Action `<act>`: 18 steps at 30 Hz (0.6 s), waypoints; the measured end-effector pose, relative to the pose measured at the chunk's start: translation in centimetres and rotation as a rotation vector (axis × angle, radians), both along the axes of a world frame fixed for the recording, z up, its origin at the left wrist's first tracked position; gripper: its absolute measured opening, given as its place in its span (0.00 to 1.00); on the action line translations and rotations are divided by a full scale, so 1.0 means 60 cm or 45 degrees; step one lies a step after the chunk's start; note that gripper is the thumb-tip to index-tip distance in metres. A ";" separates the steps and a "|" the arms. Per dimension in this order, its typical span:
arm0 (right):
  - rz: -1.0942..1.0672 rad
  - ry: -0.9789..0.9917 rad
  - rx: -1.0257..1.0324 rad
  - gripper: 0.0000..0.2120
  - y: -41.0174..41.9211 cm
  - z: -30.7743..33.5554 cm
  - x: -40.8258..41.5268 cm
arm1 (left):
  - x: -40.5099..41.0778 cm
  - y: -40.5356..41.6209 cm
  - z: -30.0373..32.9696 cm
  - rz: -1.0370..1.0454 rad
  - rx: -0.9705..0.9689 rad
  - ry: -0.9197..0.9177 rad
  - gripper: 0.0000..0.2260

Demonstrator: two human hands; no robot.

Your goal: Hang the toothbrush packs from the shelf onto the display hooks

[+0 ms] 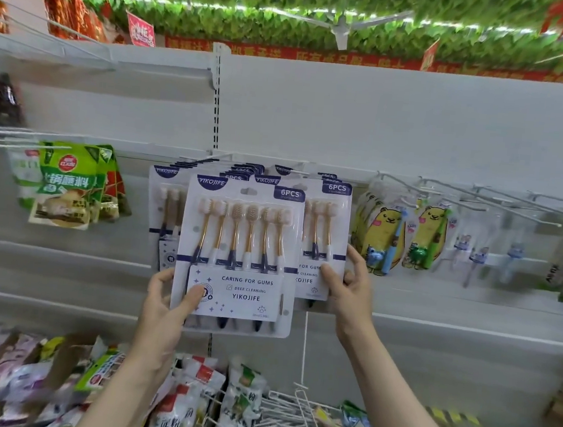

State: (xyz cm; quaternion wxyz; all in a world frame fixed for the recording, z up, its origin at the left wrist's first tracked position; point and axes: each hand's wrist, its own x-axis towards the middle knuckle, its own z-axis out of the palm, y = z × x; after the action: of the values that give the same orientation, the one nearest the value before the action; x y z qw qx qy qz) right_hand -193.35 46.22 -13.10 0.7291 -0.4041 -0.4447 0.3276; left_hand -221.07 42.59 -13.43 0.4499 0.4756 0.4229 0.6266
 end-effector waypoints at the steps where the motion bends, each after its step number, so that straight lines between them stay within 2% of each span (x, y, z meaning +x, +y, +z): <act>1: -0.001 0.002 0.007 0.24 0.006 0.000 0.000 | 0.003 0.004 -0.002 0.002 -0.005 -0.004 0.27; 5: -0.011 0.030 0.013 0.24 0.028 -0.006 0.007 | 0.018 0.024 -0.008 -0.001 -0.005 -0.029 0.21; 18: -0.017 0.002 -0.027 0.24 0.115 0.006 0.025 | 0.043 0.059 -0.004 0.066 0.021 -0.077 0.17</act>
State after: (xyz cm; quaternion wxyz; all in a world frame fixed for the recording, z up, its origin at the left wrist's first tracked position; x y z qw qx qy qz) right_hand -191.84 53.11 -12.71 0.7273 -0.4147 -0.4379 0.3277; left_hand -218.49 46.15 -13.67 0.4422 0.4491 0.4162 0.6554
